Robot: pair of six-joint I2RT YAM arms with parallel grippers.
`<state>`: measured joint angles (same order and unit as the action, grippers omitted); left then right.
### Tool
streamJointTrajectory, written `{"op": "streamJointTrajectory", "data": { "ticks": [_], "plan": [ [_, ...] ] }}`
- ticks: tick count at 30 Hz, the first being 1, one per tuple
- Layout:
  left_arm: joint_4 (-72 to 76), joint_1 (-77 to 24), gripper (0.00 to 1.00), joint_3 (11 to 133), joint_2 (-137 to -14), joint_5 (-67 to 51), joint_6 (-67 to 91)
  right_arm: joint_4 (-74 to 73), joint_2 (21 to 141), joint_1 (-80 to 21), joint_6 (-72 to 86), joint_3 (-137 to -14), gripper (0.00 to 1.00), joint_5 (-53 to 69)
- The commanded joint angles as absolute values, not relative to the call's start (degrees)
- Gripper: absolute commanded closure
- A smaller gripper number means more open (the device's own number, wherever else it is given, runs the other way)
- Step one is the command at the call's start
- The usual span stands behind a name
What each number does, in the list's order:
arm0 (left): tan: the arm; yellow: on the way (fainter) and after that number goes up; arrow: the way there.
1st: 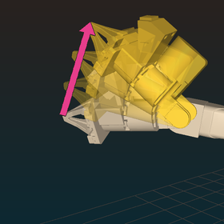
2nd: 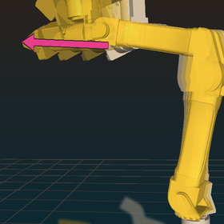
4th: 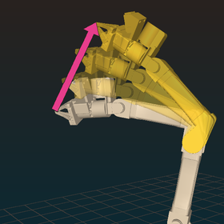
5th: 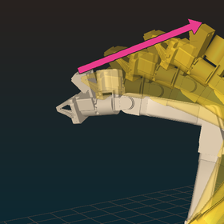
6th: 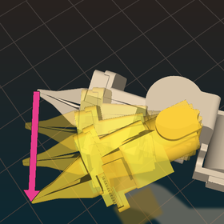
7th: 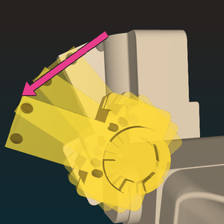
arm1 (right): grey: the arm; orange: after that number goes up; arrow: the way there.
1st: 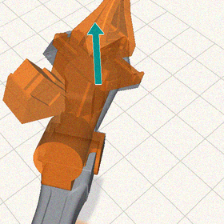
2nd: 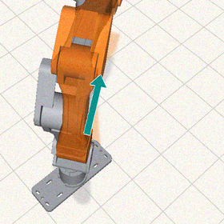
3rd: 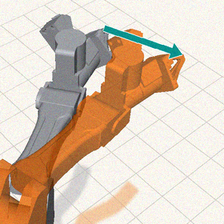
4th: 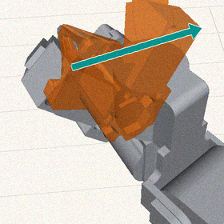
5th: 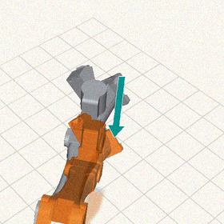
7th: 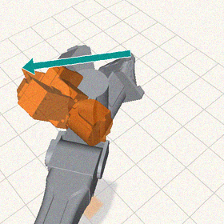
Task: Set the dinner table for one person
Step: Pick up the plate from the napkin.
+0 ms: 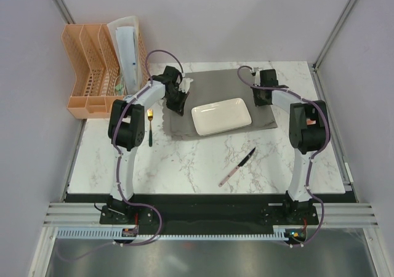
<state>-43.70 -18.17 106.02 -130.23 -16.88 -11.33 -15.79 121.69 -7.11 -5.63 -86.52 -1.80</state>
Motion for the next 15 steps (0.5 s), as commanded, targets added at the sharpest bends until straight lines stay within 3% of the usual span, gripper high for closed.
{"op": "streamJointTrajectory", "data": {
  "ticks": [1, 15],
  "plan": [
    [-45.18, -18.19, 0.98, 104.86, -130.43, -18.9, -10.1, -20.74, 119.98, -6.94, -6.06, -81.14, 1.0, -0.18],
    [-43.42, -18.11, 0.98, 94.67, -124.64, -20.13, -10.99, -17.58, 110.48, -6.94, -8.79, -65.4, 1.0, 3.16]
  ]
}}
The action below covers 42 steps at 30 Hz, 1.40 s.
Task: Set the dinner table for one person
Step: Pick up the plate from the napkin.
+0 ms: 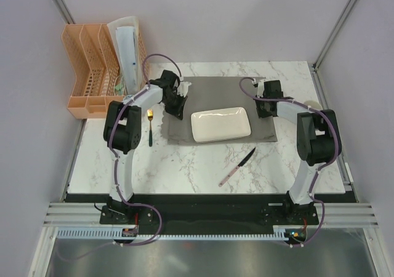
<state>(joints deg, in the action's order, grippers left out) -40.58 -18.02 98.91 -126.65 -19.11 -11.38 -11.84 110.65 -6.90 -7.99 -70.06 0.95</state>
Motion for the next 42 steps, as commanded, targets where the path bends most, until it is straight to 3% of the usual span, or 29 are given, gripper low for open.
{"op": "streamJointTrajectory", "data": {
  "ticks": [1, 12, 32, 38, 42],
  "plan": [
    [-42.9, -18.11, 0.98, 93.79, -123.24, -20.3, -10.9, -17.06, 109.87, -6.94, -8.79, -64.69, 1.0, 3.25],
    [-39.55, -18.02, 0.98, 84.99, -117.33, -18.2, -12.56, -16.79, 109.51, -7.47, -8.61, -64.95, 1.0, 3.34],
    [-38.32, -17.93, 0.98, 92.11, -118.31, -13.97, -15.21, -18.19, 102.48, -8.17, -10.2, -64.51, 1.0, 1.93],
    [-38.32, -17.93, 0.98, 91.32, -114.0, -12.66, -16.43, -18.54, 96.6, -8.26, -11.86, -63.63, 1.0, 0.71],
    [-39.54, -17.93, 0.98, 90.71, -105.85, -12.13, -17.05, -21.26, 85.91, -8.26, -13.1, -64.77, 1.0, 0.35]
  ]
}}
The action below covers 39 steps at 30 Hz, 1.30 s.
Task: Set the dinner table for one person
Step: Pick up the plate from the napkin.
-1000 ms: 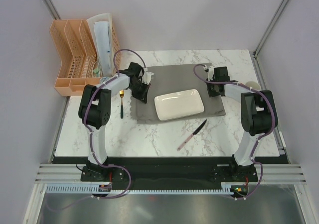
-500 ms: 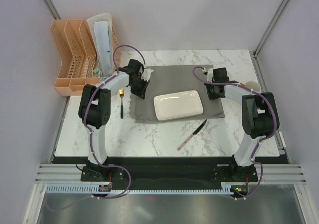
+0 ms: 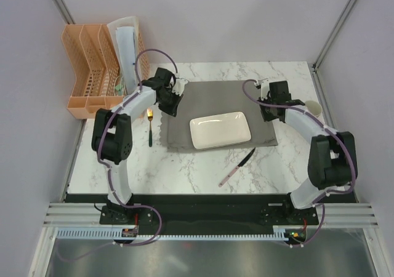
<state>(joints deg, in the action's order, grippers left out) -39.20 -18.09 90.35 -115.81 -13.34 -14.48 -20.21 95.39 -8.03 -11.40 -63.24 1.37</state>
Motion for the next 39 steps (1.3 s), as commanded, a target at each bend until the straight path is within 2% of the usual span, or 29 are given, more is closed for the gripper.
{"op": "streamJointTrajectory", "data": {
  "ticks": [1, 3, 4, 5, 6, 7, 8, 9, 11, 18, 28, 39],
  "plan": [
    [-40.25, -17.93, 0.98, 90.36, -103.99, -12.13, -16.96, -23.01, 83.78, -8.35, -13.18, -64.86, 1.0, 0.44],
    [-42.96, -18.02, 0.98, 89.65, -100.57, -13.18, -16.26, -28.78, 78.61, -8.35, -13.71, -66.09, 1.0, 1.49],
    [-48.37, -18.02, 0.95, 90.0, -100.11, -16.32, -16.0, -32.4, 78.05, -8.26, -13.88, -67.4, 0.89, 4.19],
    [-51.12, -18.02, 0.84, 90.44, -99.93, -18.87, -15.39, -36.43, 77.96, -8.26, -13.8, -70.89, 0.73, 6.05],
    [-54.2, -18.02, 0.33, 90.44, -99.93, -22.03, -15.29, -43.7, 78.92, -7.91, -13.45, -72.41, 0.39, 9.89],
    [-58.49, -18.02, 0.19, 90.18, -100.11, -29.02, -15.12, -46.64, 79.62, -7.74, -13.27, -73.47, 0.29, 13.76],
    [-60.45, -18.1, 0.12, 89.48, -100.54, -33.01, -14.6, -48.76, 80.41, -7.65, -13.01, -74.26, 0.22, 22.85],
    [-61.86, -18.11, 0.0, 89.3, -101.07, -36.61, -14.68, -51.91, 82.25, -7.65, -12.83, -74.53, 0.19, 26.77],
    [-64.33, -18.28, 0.0, 89.38, -103.53, -44.71, -13.8, -53.78, 85.76, -8.0, -13.01, -76.01, 0.18, 33.62],
    [-65.83, -18.19, 0.0, 90.0, -111.79, -54.91, -18.09, -51.51, 93.86, -8.26, -16.35, -76.73, 0.25, 34.27],
    [-60.56, -18.02, 0.0, 94.56, -119.96, -51.24, -17.06, -43.69, 103.44, -7.91, -15.65, -75.58, 0.37, 31.03],
    [-58.18, -18.11, 0.01, 102.21, -128.23, -50.54, -14.77, -40.26, 110.83, -7.73, -14.5, -79.19, 0.41, 28.92]
  ]
}}
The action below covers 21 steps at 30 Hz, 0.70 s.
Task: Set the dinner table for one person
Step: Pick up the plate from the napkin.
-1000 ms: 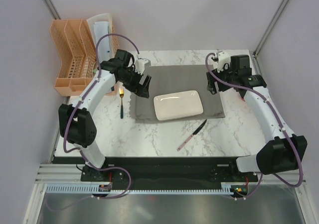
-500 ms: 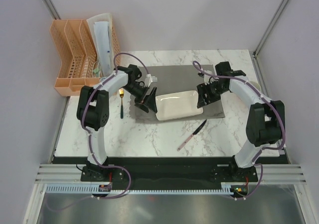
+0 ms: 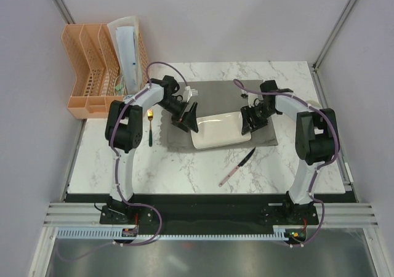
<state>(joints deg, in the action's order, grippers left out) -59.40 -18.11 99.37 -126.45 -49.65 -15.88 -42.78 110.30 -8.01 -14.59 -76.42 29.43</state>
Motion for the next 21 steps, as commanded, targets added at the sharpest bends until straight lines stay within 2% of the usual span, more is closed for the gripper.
{"op": "streamJointTrajectory", "data": {
  "ticks": [1, 4, 5, 6, 8, 10, 11, 12, 13, 14, 15, 21],
  "plan": [
    [-58.18, -18.19, 0.02, 102.91, -128.67, -50.71, -14.59, -40.17, 110.92, -7.82, -14.59, -79.19, 0.42, 28.92],
    [-58.01, -18.37, 0.24, 103.97, -130.07, -50.71, -13.89, -39.2, 111.8, -7.82, -13.8, -79.45, 0.49, 28.21],
    [-58.18, -18.63, 0.35, 104.24, -130.6, -50.71, -13.63, -39.11, 112.32, -7.82, -13.62, -79.54, 0.5, 28.13],
    [-58.1, -18.72, 0.37, 104.33, -130.87, -50.8, -13.54, -39.11, 112.59, -7.82, -13.45, -79.72, 0.54, 27.95],
    [-58.09, -19.16, 0.41, 104.5, -131.22, -51.15, -13.27, -39.02, 113.02, -7.82, -13.01, -79.98, 0.56, 27.95],
    [-58.1, -19.6, 0.52, 104.85, -131.57, -51.76, -13.01, -39.11, 113.29, -7.82, -12.92, -80.07, 0.64, 28.56],
    [-58.01, -19.95, 0.63, 104.94, -131.75, -51.94, -12.92, -39.02, 113.38, -7.82, -12.66, -80.07, 0.72, 28.56],
    [-58.09, -20.13, 0.7, 105.12, -132.01, -52.47, -12.75, -39.11, 113.38, -7.82, -12.57, -80.16, 0.78, 28.65],
    [-58.36, -20.21, 0.82, 105.12, -132.1, -53.51, -12.74, -39.11, 113.38, -7.74, -12.48, -80.16, 0.85, 28.74],
    [-58.53, -20.56, 0.98, 105.03, -132.1, -53.7, -12.83, -39.11, 113.55, -7.82, -12.31, -80.07, 0.94, 28.74],
    [-58.62, -20.83, 0.98, 105.03, -132.1, -53.79, -13.01, -39.29, 113.55, -7.74, -12.3, -79.89, 1.0, 28.91],
    [-58.97, -21.71, 0.98, 106.08, -133.07, -53.0, -13.89, -39.29, 112.94, -7.74, -13.18, -78.66, 1.0, 29.36]
  ]
}}
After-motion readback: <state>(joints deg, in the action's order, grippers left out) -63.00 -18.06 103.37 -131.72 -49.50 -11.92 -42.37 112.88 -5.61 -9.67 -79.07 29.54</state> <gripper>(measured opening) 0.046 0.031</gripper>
